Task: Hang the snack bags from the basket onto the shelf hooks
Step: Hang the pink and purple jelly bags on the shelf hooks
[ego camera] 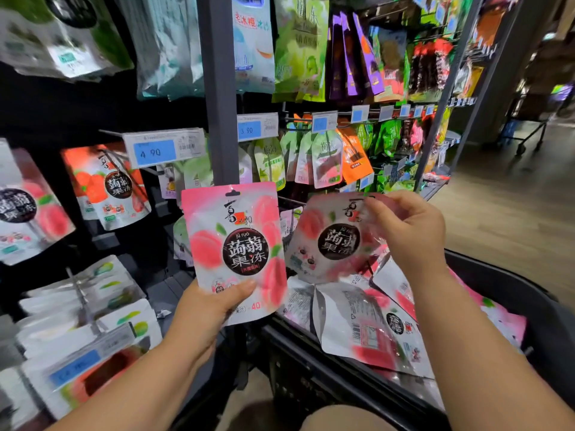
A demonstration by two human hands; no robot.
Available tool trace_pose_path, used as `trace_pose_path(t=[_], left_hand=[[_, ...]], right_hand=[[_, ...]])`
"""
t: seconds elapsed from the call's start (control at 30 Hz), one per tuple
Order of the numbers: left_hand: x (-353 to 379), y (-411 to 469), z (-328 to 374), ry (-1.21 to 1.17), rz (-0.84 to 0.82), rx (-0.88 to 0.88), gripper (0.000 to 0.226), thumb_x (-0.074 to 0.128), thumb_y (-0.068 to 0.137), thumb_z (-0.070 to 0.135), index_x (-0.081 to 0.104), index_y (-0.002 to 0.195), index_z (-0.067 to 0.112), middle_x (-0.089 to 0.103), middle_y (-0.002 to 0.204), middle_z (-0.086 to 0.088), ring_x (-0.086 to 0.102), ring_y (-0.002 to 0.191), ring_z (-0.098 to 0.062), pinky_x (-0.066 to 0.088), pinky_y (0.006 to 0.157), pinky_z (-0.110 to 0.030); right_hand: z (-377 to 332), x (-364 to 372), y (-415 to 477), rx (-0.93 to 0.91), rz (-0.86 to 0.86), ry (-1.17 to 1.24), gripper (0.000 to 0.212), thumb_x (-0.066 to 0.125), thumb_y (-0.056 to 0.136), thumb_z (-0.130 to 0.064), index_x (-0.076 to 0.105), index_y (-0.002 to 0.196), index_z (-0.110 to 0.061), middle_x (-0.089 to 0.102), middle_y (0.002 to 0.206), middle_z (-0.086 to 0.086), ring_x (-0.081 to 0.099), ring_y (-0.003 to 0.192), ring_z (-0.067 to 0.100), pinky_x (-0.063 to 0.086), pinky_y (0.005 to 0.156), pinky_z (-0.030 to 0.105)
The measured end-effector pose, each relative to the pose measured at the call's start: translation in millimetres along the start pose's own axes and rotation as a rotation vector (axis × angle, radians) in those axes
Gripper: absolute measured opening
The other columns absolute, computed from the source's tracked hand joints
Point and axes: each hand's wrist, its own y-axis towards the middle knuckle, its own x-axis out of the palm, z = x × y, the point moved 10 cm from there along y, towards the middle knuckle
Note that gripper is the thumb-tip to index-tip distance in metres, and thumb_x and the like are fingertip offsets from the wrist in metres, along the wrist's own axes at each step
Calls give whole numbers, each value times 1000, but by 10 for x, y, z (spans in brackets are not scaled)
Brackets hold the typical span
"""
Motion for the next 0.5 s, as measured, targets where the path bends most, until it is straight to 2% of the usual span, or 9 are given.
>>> trace_pose_path(t=[0.13, 0.23, 0.27, 0.33, 0.43, 0.5], left_hand=[[37, 15, -3, 14, -21, -8, 38, 71, 78, -11, 69, 108, 12, 76, 100, -8, 74, 91, -22, 58, 67, -22], [107, -2, -19, 34, -45, -22, 35, 70, 77, -13, 69, 103, 11, 77, 94, -7, 74, 85, -21, 57, 62, -21], [132, -8, -23, 42, -51, -28, 34, 70, 77, -14, 69, 101, 10, 77, 89, -6, 75, 80, -18, 55, 59, -19], [178, -12, -26, 57, -59, -34, 32, 69, 78, -15, 68, 101, 7, 77, 84, -4, 74, 72, -13, 54, 56, -17], [230, 3, -14, 78, -69, -42, 33, 69, 78, -14, 67, 105, 5, 77, 86, -5, 74, 74, -14, 55, 58, -19], [235, 28, -21, 98, -70, -48, 35, 71, 78, -12, 67, 109, 5, 77, 91, -6, 75, 79, -16, 56, 61, -20]], right_hand=[[-181, -83, 148, -31, -25, -110, 25, 79, 82, -19, 64, 67, -33, 61, 58, -21, 52, 57, -3, 44, 60, 18], [-144, -13, 206, 37, -123, -158, 14, 79, 82, -20, 69, 73, -20, 65, 67, 2, 55, 64, 11, 47, 64, 27], [-84, 11, 192, 74, -138, -154, 12, 79, 82, -20, 69, 76, -18, 65, 68, 5, 56, 65, 14, 48, 66, 29], [42, 23, 125, 136, -126, -131, 11, 80, 81, -21, 69, 81, -20, 66, 73, -1, 59, 71, 16, 53, 72, 33], [214, -53, 43, 186, -33, -85, 29, 83, 78, -19, 62, 97, -26, 62, 94, -14, 59, 93, 16, 53, 90, 43], [347, -29, -3, 256, -27, -24, 52, 86, 73, -21, 52, 112, -29, 56, 110, -11, 55, 108, 20, 50, 94, 43]])
